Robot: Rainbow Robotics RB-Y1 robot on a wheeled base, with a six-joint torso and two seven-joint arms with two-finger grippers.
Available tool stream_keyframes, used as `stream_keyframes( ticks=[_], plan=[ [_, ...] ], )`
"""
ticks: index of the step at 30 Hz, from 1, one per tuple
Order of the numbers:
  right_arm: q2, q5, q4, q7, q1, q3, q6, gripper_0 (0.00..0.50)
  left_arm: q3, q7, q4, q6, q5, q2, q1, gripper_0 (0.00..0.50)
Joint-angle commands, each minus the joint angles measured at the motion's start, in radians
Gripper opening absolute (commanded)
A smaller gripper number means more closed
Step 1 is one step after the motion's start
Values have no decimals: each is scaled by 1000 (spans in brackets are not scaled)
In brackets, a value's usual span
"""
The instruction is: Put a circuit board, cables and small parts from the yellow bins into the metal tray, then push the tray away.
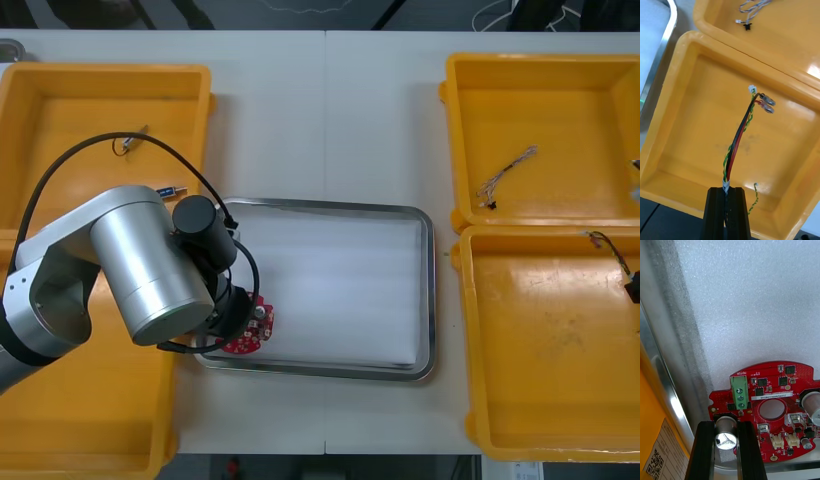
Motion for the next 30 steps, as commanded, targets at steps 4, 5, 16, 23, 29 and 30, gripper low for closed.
stream_keyframes(
  ticks=[4,5,16,23,29,30],
  plan=[
    [-43,19,12,88,-75,83,4,0,-25,116,16,-37,-31,-21,-38,231],
    [-43,17,11,88,-77,83,4,0,-26,118,16,-38,-30,-21,-38,280],
    [-62,-9,11,100,-78,86,4,0,-12,162,-19,-34,-22,-27,-39,500],
    [-91,-136,12,109,-155,97,4,0,37,193,-81,23,-11,-53,-38,500],
    [-106,-219,11,109,-270,187,4,0,153,182,-148,115,44,-59,-39,500],
    [-106,-226,11,109,-301,215,4,0,182,176,-160,130,58,-57,-39,500]
  ],
)
